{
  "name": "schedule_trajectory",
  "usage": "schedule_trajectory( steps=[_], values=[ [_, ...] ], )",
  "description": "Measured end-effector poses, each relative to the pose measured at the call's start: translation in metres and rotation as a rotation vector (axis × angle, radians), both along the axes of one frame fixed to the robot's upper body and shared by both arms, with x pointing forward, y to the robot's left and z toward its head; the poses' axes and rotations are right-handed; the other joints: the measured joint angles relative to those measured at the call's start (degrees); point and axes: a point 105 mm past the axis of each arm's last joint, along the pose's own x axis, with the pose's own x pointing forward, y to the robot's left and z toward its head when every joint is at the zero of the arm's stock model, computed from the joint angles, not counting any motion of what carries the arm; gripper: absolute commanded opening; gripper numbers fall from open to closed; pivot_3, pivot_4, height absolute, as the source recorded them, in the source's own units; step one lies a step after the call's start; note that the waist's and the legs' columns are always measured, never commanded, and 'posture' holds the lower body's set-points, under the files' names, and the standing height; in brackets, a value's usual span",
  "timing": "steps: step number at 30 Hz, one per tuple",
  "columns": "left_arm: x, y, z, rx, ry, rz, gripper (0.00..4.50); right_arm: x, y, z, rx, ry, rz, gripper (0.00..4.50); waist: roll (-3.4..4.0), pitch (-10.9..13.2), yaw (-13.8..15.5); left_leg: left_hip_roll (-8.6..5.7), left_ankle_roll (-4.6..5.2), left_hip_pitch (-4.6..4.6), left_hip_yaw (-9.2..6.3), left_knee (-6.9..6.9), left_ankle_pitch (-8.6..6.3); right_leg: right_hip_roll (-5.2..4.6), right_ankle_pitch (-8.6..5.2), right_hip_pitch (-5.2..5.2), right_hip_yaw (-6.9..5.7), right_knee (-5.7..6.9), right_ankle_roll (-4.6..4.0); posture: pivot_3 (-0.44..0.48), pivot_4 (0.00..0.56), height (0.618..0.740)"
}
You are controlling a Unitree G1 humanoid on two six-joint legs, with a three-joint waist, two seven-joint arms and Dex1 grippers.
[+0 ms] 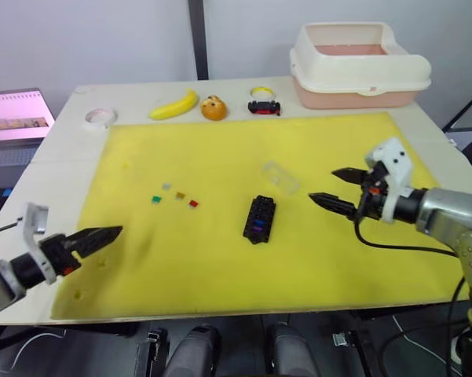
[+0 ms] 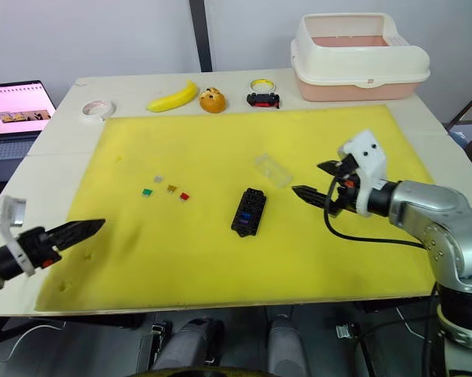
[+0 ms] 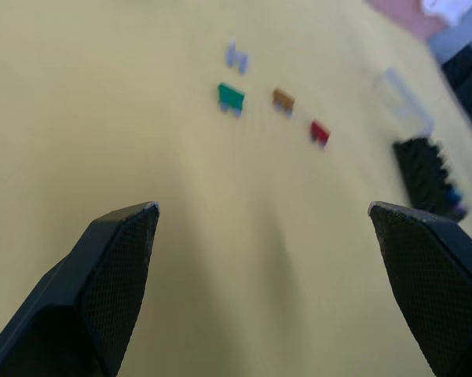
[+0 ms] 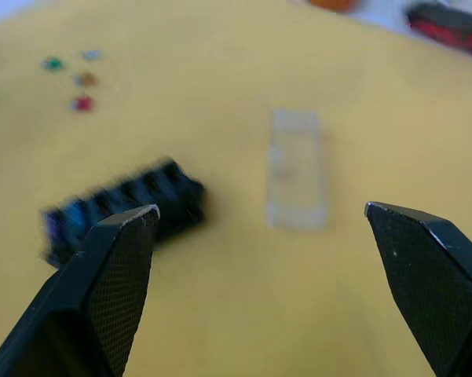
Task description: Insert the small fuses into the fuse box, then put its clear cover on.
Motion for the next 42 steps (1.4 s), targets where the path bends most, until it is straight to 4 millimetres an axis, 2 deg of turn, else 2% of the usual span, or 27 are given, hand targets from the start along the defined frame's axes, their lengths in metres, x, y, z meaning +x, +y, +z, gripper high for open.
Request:
schedule_trajectory(
  steps=[3,8,15,20,31,42],
  values=[
    [0.011,-0.013,-0.002,-0.113,0.079,-0.026,4.5,-0.01,0.033,0.005,0.028,0.007,0.141,4.47,-0.08,0.0,-0.1,-0.01,-0.22,0.01,0.0,0.0,0.12,0.0,0.0,-0.06,0.0,0.11,0.0,0.0,0.15,0.74],
    [0.044,-0.029,0.0,-0.258,0.156,-0.02,4.5,-0.013,0.083,0.013,0.088,0.005,0.304,4.47,-0.15,0.0,-0.2,-0.01,-0.33,-0.02,0.01,0.05,0.18,0.0,0.0,-0.15,0.0,0.23,0.0,0.0,0.15,0.74],
    [0.059,-0.031,-0.015,-0.377,0.24,0.047,4.5,-0.013,0.116,0.002,0.097,0.032,0.379,4.47,-0.17,-0.1,-1.0,-0.04,-0.37,-0.02,0.0,0.02,0.19,-0.01,0.0,-0.2,0.0,0.27,0.0,0.0,0.15,0.74],
    [0.064,-0.032,-0.018,-0.413,0.251,0.07,4.5,-0.009,0.124,-0.002,0.093,0.017,0.375,4.47,-0.18,-0.1,-0.8,-0.07,-0.38,-0.02,-0.03,0.06,0.2,-0.03,0.0,-0.16,0.0,0.28,0.0,0.0,0.15,0.74],
    [0.068,-0.031,-0.022,-0.461,0.254,0.083,4.5,-0.006,0.122,-0.006,0.09,0.013,0.339,4.47,-0.15,-0.1,-0.7,-0.07,-0.4,-0.01,-0.03,0.05,0.21,-0.03,0.0,-0.15,-0.01,0.28,0.0,0.0,0.15,0.74],
    [0.082,-0.039,-0.027,-0.534,0.236,0.087,4.5,-0.004,0.121,-0.006,0.083,0.009,0.319,4.47,-0.09,-0.2,0.5,-0.09,-0.43,0.05,-0.04,0.08,0.23,-0.04,0.0,-0.06,-0.01,0.29,0.0,0.0,0.15,0.74]
  ],
)
